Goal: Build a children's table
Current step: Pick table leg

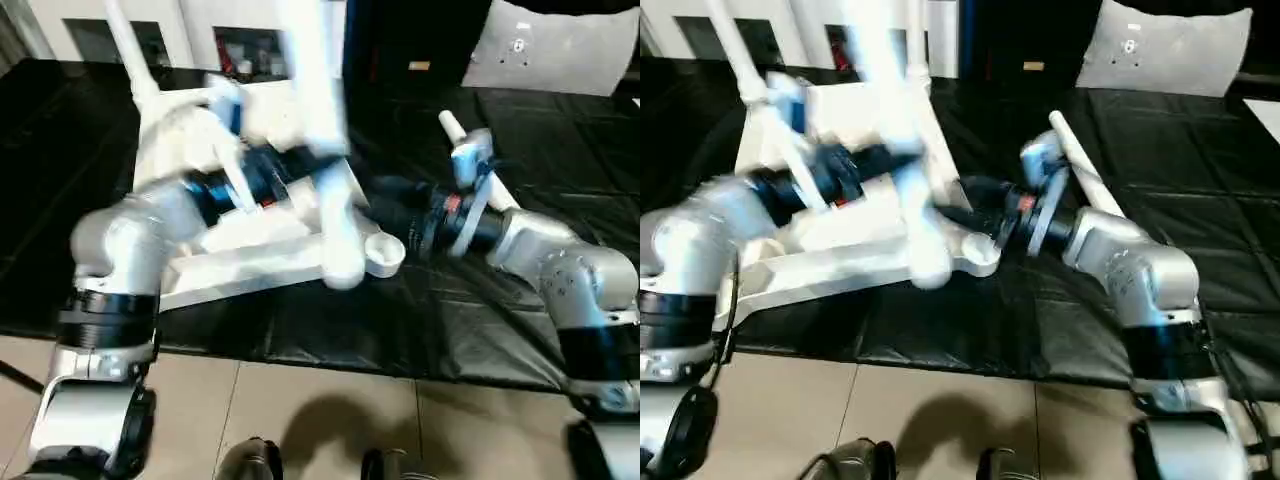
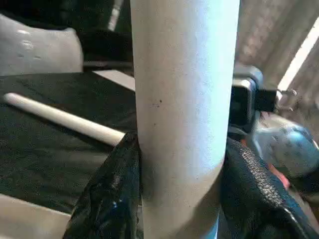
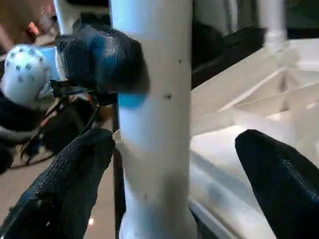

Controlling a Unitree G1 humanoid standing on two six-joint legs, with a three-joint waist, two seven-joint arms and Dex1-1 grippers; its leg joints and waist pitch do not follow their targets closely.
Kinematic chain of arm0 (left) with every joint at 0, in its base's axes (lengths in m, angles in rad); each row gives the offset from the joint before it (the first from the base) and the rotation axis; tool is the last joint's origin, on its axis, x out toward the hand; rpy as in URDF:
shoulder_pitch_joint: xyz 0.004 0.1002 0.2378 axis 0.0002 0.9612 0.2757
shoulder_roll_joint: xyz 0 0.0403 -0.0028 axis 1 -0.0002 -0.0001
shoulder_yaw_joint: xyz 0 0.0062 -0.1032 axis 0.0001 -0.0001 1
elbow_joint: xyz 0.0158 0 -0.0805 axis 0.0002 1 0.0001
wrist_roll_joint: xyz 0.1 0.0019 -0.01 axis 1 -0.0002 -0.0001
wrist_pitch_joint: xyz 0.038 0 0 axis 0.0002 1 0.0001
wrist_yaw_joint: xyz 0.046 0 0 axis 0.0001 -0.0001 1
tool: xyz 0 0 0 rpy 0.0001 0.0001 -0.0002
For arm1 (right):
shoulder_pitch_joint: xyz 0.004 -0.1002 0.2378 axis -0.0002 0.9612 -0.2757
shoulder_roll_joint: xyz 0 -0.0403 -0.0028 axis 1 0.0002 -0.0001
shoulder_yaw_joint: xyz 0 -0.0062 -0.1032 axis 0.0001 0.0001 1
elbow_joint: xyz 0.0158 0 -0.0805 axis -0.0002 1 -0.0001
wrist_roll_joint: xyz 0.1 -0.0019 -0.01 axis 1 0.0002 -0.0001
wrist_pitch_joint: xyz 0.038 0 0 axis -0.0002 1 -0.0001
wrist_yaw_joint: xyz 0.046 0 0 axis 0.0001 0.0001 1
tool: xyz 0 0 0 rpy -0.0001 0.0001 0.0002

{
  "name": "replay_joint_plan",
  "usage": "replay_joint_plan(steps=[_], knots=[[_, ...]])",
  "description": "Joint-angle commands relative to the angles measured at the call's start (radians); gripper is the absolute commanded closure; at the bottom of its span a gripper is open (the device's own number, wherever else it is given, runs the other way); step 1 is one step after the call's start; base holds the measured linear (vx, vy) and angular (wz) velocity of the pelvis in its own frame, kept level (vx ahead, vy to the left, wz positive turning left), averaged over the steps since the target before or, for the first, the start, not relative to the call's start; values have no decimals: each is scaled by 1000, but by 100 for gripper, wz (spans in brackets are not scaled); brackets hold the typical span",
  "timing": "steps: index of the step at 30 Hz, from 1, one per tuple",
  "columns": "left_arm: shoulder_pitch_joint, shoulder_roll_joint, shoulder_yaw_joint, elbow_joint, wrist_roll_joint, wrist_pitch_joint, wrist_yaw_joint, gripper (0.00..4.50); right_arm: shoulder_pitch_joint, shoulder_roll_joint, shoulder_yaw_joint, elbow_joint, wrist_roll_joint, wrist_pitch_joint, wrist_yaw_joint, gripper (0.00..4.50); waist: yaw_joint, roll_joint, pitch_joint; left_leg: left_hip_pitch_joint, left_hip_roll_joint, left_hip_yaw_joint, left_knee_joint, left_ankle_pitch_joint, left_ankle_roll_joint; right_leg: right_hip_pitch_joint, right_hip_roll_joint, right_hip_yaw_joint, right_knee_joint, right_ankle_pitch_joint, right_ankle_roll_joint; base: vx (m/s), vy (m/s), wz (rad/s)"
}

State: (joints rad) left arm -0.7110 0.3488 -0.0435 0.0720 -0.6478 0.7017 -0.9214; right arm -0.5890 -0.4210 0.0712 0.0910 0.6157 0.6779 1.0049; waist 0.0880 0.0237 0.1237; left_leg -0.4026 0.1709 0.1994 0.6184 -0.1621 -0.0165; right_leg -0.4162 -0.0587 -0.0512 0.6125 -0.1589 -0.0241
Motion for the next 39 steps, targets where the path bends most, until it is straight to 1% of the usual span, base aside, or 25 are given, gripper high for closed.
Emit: replay_joint_plan(steps=[1, 2, 5, 7, 8, 9, 11, 12, 15, 18, 19, 21, 23, 26, 27, 28, 30, 31, 32, 33, 34, 36, 37, 38, 39], knots=[[-4, 13, -33, -24, 34, -48, -37, 260, -3, -15, 27, 5, -25, -22, 24, 23, -1, -8, -103, 32, 54, -31, -69, -177, 9, 52, -85, 46, -77, -323, -179, 0, 0, 0], [-4, 13, -43, -21, 46, -71, -50, 260, -2, -20, 44, 9, -36, -31, 42, 55, -2, -8, -104, 33, 54, -31, -69, -179, 6, 52, -84, 46, -75, -329, -176, 0, 0, 0], [-6, 12, -52, -16, 53, -90, -76, 261, -3, -20, 68, 26, -63, -45, 55, 67, -3, -9, -105, 32, 53, -30, -67, -175, 7, 53, -83, 47, -74, -321, -177, 0, 0, 0], [-6, 14, -61, -18, 58, -101, -95, 261, -5, -23, 82, 40, -81, -59, 62, 94, -3, -12, -107, 31, 53, -30, -66, -163, 12, 53, -84, 47, -72, -300, -188, 0, 0, 0], [-5, 17, -66, -21, 61, -107, -104, 261, -5, -24, 87, 44, -87, -63, 66, 94, -2, -10, -108, 30, 53, -30, -65, -159, 13, 54, -83, 46, -70, -293, -192, 0, 0, 0], [-3, 22, -76, -28, 68, -123, -124, 261, -6, -27, 99, 52, -100, -71, 76, 101, -3, -13, -108, 29, 53, -29, -65, -157, 16, 54, -83, 46, -72, -291, -190, 0, 0, 0], [1, 25, -83, -36, 72, -134, -136, 261, -5, -32, 115, 58, -108, -73, 95, 123, -2, -13, -108, 30, 53, -29, -65, -155, 22, 54, -83, 47, -70, -295, -190, 0, 0, 0], [2, 26, -86, -38, 74, -142, -146, 261, -4, -36, 121, 62, -110, -74, 105, 133, -2, -15, -109, 30, 54, -29, -64, -153, 23, 55, -84, 46, -70, -295, -192, 0, 0, 0], [4, 29, -90, -41, 77, -149, -157, 261, -4, -37, 123, 66, -112, -75, 116, 146, -2, -15, -109, 30, 55, -29, -64, -152, 23, 55, -84, 46, -69, -299, -190, 0, 0, 0], [7, 28, -90, -46, 76, -149, -162, 261, -5, -32, 123, 72, -114, -80, 122, 183, -2, -14, -110, 31, 55, -28, -63, -157, 20, 54, -84, 46, -69, -306, -192, 0, 0, 0], [8, 27, -91, -48, 76, -150, -163, 261, -5, -29, 124, 75, -116, -82, 123, 183, -2, -16, -111, 31, 55, -28, -63, -158, 20, 54, -84, 46, -69, -306, -192, 0, 0, 0], [10, 27, -92, -46, 75, -155, -165, 261, -1, -21, 127, 72, -117, -83, 129, 197, -2, -16, -112, 30, 55, -29, -63, -157, 20, 54, -84, 46, -69, -306, -191, 0, 0, 0], [11, 26, -92, -46, 74, -156, -165, 261, 1, -18, 128, 68, -118, -83, 129, 223, -2, -17, -112, 30, 55, -29, -63, -156, 20, 53, -83, 46, -68, -303, -191, 0, 0, 0], [5, 23, -90, -25, 98, -141, -132, 261, 6, -14, 129, 71, -121, -91, 138, 232, -2, -16, -112, 31, 55, -28, -62, -157, 19, 52, -83, 46, -68, -305, -190, 0, 0, 0], [5, 23, -91, -24, 100, -142, -131, 261, 7, -13, 129, 71, -121, -91, 138, 245, -3, -17, -112, 31, 55, -28, -62, -157, 19, 53, -84, 46, -69, -307, -190, 0, 0, 0], [-1, 22, -91, -13, 110, -142, -120, 261, 10, -11, 127, 71, -121, -94, 137, 248, -3, -17, -112, 31, 55, -29, -62, -159, 18, 53, -83, 46, -69, -307, -190, 0, 0, 0], [-6, 18, -87, -6, 107, -143, -120, 261, 15, -7, 125, 72, -120, -97, 137, 250, -2, -14, -113, 31, 55, -29, -62, -157, 18, 53, -83, 46, -68, -301, -191, 0, 0, 0], [-6, 18, -86, -7, 105, -146, -124, 261, 16, -6, 124, 72, -120, -99, 137, 251, -2, -14, -114, 31, 55, -29, -62, -157, 19, 53, -83, 46, -68, -298, -192, 0, 0, 0], [-8, 18, -84, -6, 93, -132, -131, 261, 18, -3, 122, 72, -123, -102, 132, 252, -1, -12, -113, 31, 55, -29, -62, -156, 20, 52, -82, 46, -67, -290, -195, 0, 0, 0], [-9, 18, -82, -6, 88, -126, -135, 205, 19, -2, 121, 73, -124, -104, 130, 252, -2, -13, -113, 32, 55, -29, -63, -162, 19, 52, -82, 45, -68, -292, -197, 0, 0, 0], [-10, 18, -81, -6, 89, -127, -135, 191, 21, 0, 118, 71, -125, -104, 127, 252, -1, -11, -113, 31, 54, -29, -62, -162, 18, 53, -83, 45, -67, -292, -198, 0, 0, 0], [-13, 16, -76, 1, 92, -128, -131, 184, 23, 7, 110, 70, -125, -108, 118, 253, -2, -13, -114, 30, 54, -29, -62, -161, 18, 54, -83, 46, -68, -290, -199, 0, 0, 0], [-17, 14, -74, 6, 92, -128, -128, 171, 23, 11, 105, 71, -124, -111, 112, 254, -1, -12, -114, 30, 54, -29, -62, -162, 17, 54, -83, 46, -68, -291, -199, 0, 0, 0], [-18, 13, -74, 8, 95, -134, -130, 147, 23, 13, 101, 71, -122, -112, 107, 254, -2, -10, -112, 31, 54, -29, -63, -165, 17, 51, -81, 46, -69, -292, -199, 0, 0, 0], [-22, 9, -69, 14, 97, -140, -125, 147, 23, 16, 98, 73, -123, -117, 101, 254, -2, -10, -114, 32, 54, -30, -63, -167, 15, 53, -82, 45, -68, -291, -200, 0, 0, 0]])
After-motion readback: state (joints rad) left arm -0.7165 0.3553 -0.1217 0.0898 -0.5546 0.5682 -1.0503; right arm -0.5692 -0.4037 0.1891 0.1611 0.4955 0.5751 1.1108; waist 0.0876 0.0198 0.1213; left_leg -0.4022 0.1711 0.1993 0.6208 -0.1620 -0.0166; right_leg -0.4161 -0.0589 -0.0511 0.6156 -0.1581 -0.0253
